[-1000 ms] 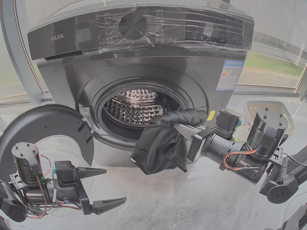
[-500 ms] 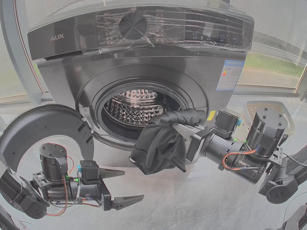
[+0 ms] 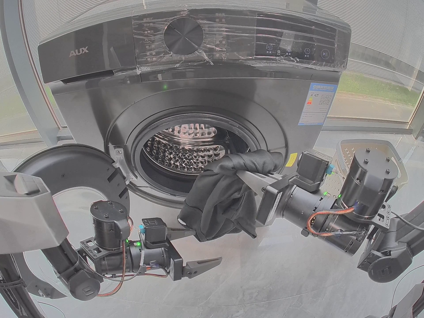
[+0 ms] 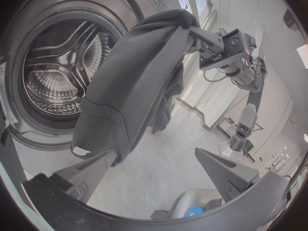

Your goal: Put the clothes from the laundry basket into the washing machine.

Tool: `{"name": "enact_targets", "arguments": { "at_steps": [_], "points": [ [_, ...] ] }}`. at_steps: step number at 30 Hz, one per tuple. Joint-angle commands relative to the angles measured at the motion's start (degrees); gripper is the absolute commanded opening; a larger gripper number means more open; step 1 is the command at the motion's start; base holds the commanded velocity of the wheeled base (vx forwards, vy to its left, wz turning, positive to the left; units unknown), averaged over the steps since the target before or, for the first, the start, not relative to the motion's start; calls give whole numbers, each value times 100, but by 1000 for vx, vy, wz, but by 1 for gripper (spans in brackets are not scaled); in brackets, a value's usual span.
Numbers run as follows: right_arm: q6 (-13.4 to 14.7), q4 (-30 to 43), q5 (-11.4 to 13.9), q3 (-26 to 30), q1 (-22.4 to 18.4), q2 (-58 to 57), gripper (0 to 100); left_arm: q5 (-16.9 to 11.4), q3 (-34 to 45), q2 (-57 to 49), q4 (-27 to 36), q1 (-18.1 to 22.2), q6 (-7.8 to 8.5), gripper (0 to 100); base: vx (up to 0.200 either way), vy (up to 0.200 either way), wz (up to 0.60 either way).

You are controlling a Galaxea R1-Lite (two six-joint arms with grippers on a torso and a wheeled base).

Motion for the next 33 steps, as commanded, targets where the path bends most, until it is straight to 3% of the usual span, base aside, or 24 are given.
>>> {"name": "enact_targets", "arguments": {
  "at_steps": [1, 4, 16, 24, 25, 33],
  "points": [
    [-1, -2, 1, 5, 25, -33, 0, 21, -159, 573, -346, -18, -184, 100, 0, 0, 0],
    [-1, -2, -8, 5, 33, -33, 0, 118, -247, 723, -636, -10, -281, 100, 0, 0, 0],
    [8, -11, 1, 14, 68, -16, 0, 179, -317, 934, -1199, -54, -281, 100, 0, 0, 0],
    [8, -2, 1, 49, 60, -24, 0, 452, -537, 1101, -1401, -142, -290, 100, 0, 0, 0],
    [8, -11, 1, 49, 60, -24, 0, 460, -581, 1101, -1401, -168, -290, 0, 0, 0, 0],
    [8, -2, -8, 58, 60, -16, 0, 636, -669, 1066, -1410, -185, -290, 0, 0, 0, 0]
  ]
}}
